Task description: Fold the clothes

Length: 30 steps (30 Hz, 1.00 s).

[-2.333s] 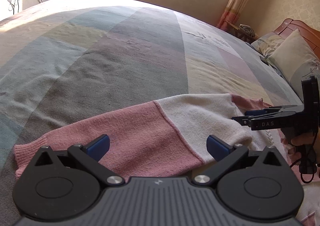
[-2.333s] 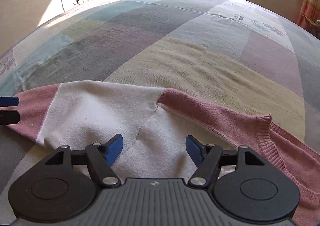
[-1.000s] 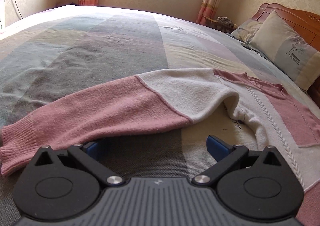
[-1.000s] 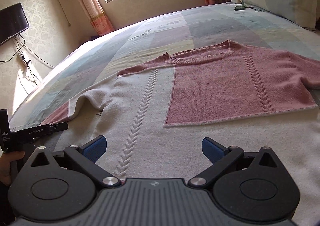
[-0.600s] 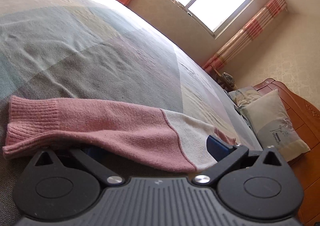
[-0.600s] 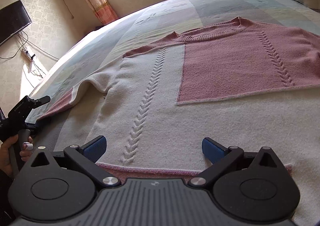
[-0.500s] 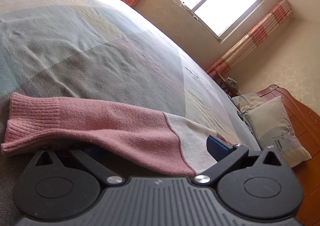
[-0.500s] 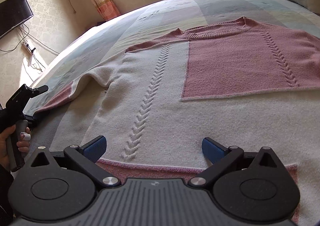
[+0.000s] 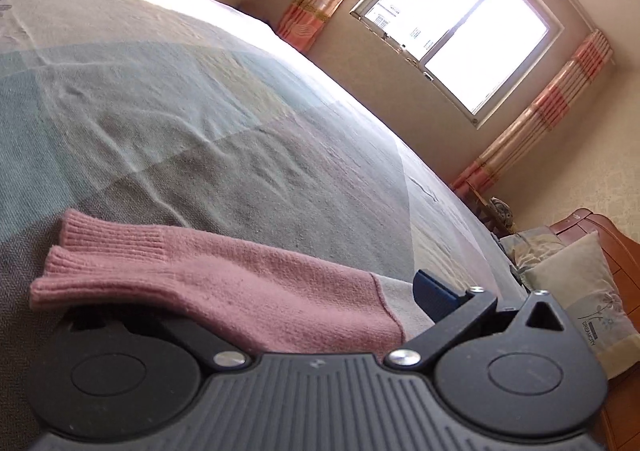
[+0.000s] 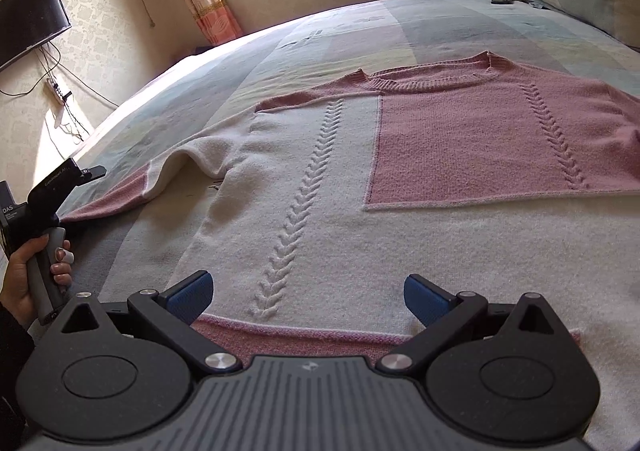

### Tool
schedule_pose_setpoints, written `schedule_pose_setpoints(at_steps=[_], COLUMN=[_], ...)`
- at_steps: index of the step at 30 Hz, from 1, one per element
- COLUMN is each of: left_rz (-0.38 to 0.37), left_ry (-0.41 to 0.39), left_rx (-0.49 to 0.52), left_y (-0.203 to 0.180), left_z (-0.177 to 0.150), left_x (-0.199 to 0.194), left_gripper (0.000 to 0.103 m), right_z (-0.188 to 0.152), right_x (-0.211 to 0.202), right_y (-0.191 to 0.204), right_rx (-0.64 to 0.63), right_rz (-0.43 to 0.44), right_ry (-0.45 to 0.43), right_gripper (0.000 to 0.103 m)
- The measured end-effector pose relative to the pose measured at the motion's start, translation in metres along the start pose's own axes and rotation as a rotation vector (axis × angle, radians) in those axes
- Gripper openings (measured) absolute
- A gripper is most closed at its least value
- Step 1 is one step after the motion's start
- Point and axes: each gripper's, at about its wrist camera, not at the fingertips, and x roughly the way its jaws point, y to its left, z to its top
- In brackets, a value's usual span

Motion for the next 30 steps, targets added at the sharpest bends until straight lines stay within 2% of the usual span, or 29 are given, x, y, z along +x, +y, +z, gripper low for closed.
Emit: schedule_pose_setpoints(at_steps=[2,5,11,17,23,24,25,26,27,28,30], left_rz=[-0.043,-0.041,-0.065,-0.09,-0.026,-0.013,0.0,0.013,0.025,0.038,0.052], left_ry=[0.006,-0.026,0.003,0.031,0.034,0.034,0.034,0.033,0.033,0.03,0.025], left_rx=[-0.004,-0.044,-0.147,-0.251,-0.346,-0.361,-0.377,-0.392,-0.408,-0.421,-0.442], left_y=[0.0,0.006,0.021,0.037,0.048,0.05,0.051,0.053,0.056,0.061,0.069], left_z=[-0.001,0.005,0.014,0.023,0.013,0.011,0.009,0.007,0.005,0.003,0.0], left_x=[0.002,0.004,0.006,0.008,0.004,0.003,0.002,0.001,0.001,0.003,0.007], left_gripper=[0.102,0.102,0.102,0.101,0.091,0.082,0.066,0.057,0.038,0.025,0.007], right_z=[0.0,-0.002,-0.002,-0.001,-0.004,-0.004,-0.003,-0.003,-0.003,-0.003,-0.003], right_x=[0.002,0.006,0.003,0.007,0.009,0.009,0.01,0.011,0.012,0.013,0.014], right_y=[-0.003,-0.001,0.016,0.014,0.019,0.018,0.018,0.017,0.016,0.015,0.015], right_rx=[0.025,0.04,-0.058,-0.018,-0.037,-0.034,-0.03,-0.024,-0.018,-0.014,-0.018], right_rz=[0.002,0.011,-0.01,0.008,-0.001,-0.001,0.0,0.0,0.0,0.0,-0.001], right_ry=[0.007,0.022,0.003,0.024,0.033,0.034,0.034,0.035,0.035,0.035,0.036], right_gripper=[0.103,0.103,0.103,0.103,0.103,0.103,0.103,0.103,0.103,0.103,0.103])
